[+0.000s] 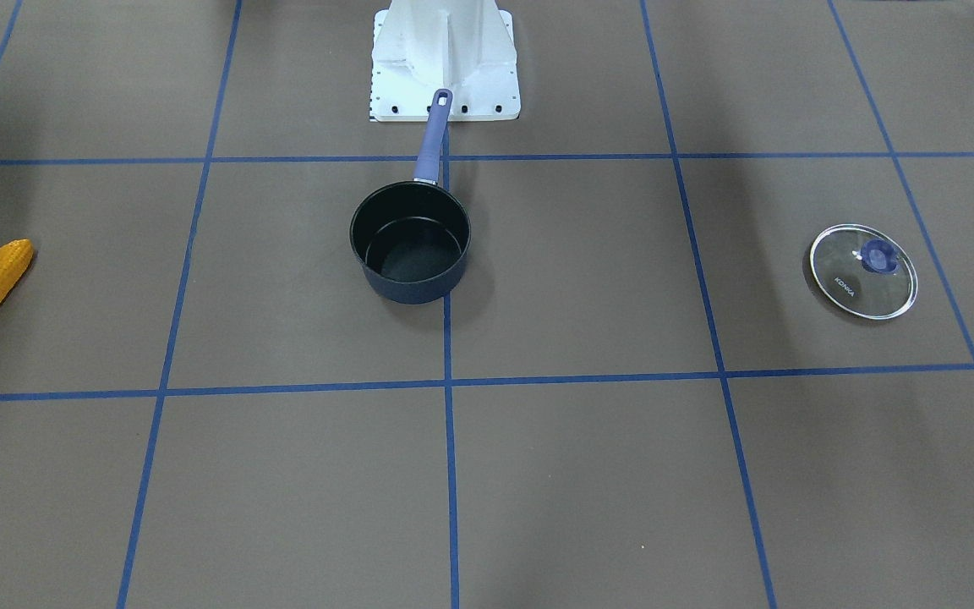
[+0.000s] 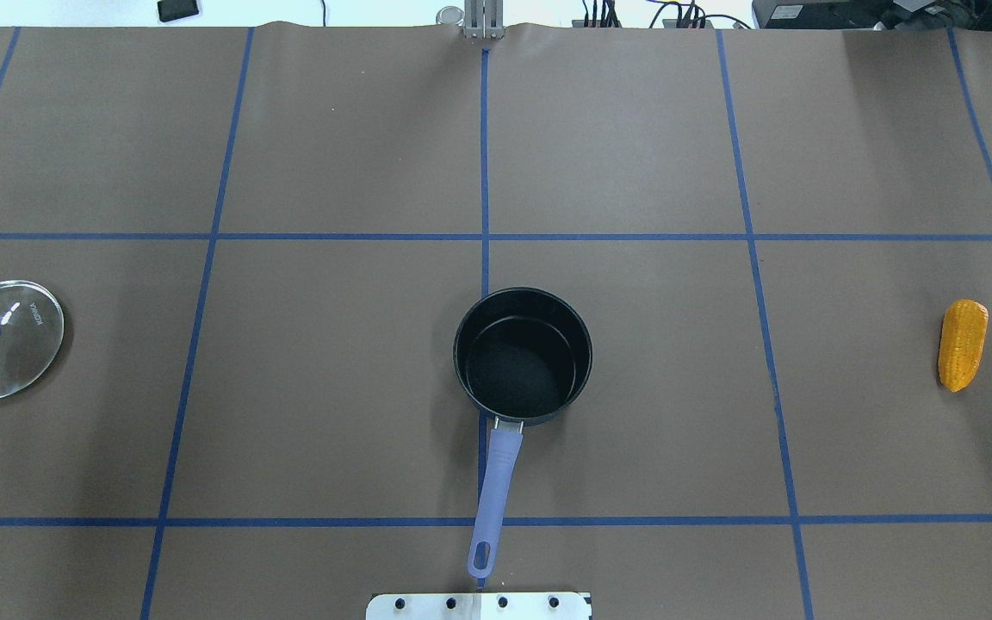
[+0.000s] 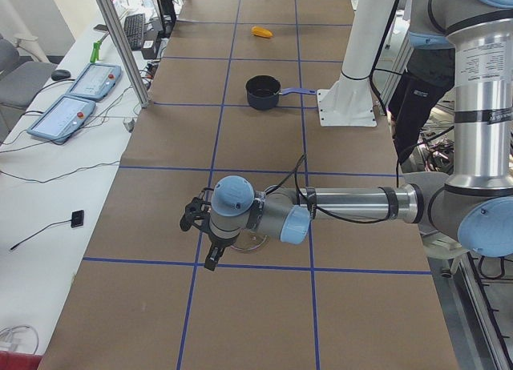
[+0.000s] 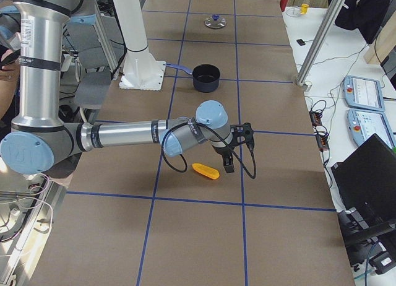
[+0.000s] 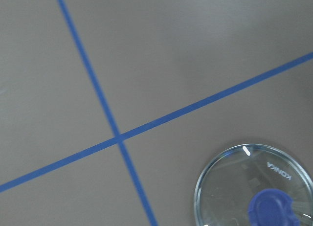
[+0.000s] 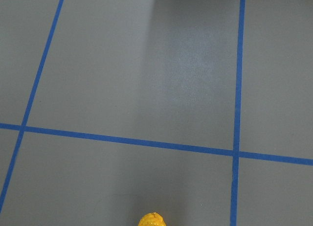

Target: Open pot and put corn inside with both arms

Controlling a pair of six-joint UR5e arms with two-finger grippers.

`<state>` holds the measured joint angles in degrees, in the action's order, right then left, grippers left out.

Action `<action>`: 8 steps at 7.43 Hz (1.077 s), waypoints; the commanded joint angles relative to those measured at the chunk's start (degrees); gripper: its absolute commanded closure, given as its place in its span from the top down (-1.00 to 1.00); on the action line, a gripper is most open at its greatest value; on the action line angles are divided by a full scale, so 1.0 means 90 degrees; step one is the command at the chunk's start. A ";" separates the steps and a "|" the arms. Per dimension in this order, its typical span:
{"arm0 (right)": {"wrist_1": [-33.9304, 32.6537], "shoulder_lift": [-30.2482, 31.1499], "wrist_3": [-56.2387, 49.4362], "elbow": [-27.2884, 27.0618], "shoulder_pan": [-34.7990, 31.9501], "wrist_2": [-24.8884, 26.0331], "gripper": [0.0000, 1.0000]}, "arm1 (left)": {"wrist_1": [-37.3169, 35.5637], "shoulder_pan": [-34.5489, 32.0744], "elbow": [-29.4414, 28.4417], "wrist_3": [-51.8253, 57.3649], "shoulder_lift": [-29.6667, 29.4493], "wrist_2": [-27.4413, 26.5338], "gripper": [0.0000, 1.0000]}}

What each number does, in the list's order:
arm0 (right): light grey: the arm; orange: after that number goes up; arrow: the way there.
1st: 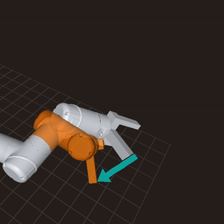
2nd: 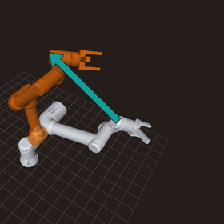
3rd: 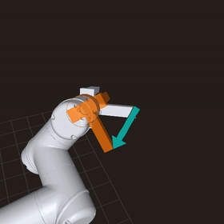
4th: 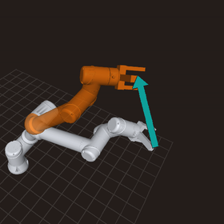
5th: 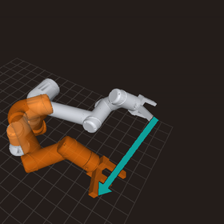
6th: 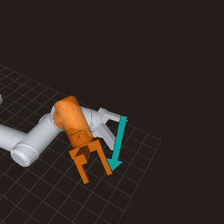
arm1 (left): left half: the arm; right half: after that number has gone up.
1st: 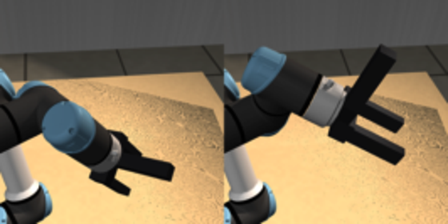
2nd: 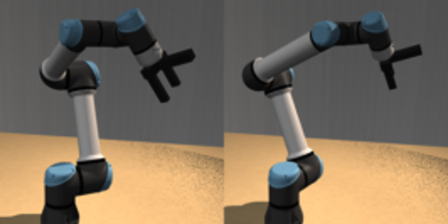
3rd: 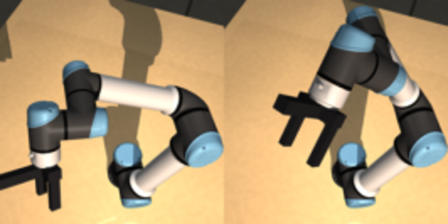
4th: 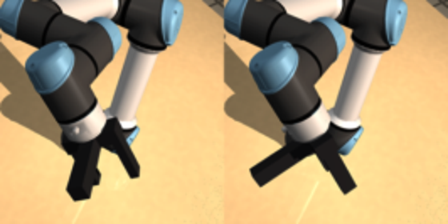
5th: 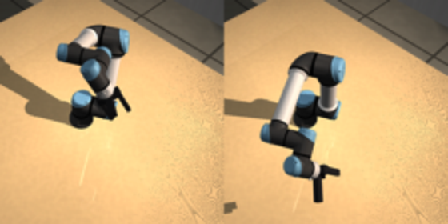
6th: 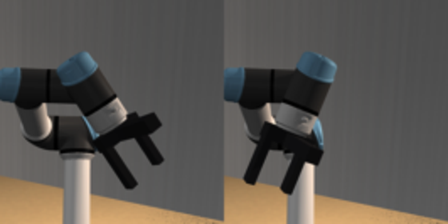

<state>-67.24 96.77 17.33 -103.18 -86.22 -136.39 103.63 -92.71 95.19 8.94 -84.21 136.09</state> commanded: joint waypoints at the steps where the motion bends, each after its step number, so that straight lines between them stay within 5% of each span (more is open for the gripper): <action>1: 0.0000 0.0019 0.0008 0.0000 0.0000 -0.0002 1.00 | -0.1589 -0.0226 0.0359 0.0540 0.0020 -0.0836 0.97; 3: 0.0000 0.0049 0.0375 0.0000 0.0135 0.0056 1.00 | -0.1553 -0.0227 0.0459 0.0037 0.0041 -0.0185 0.97; 5: 0.0019 0.0049 0.1691 -0.0194 0.0904 0.0872 1.00 | -0.1553 -0.0217 0.0819 -0.0417 0.0108 -0.0082 0.97; 8: 0.1753 0.0711 0.4110 -0.0118 0.2455 0.2473 1.00 | -0.1553 -0.0207 0.0897 -0.0427 0.0050 -0.0062 0.97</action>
<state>-57.78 100.74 44.39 -104.48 -70.39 -120.51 89.71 -94.64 103.00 5.25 -83.41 135.41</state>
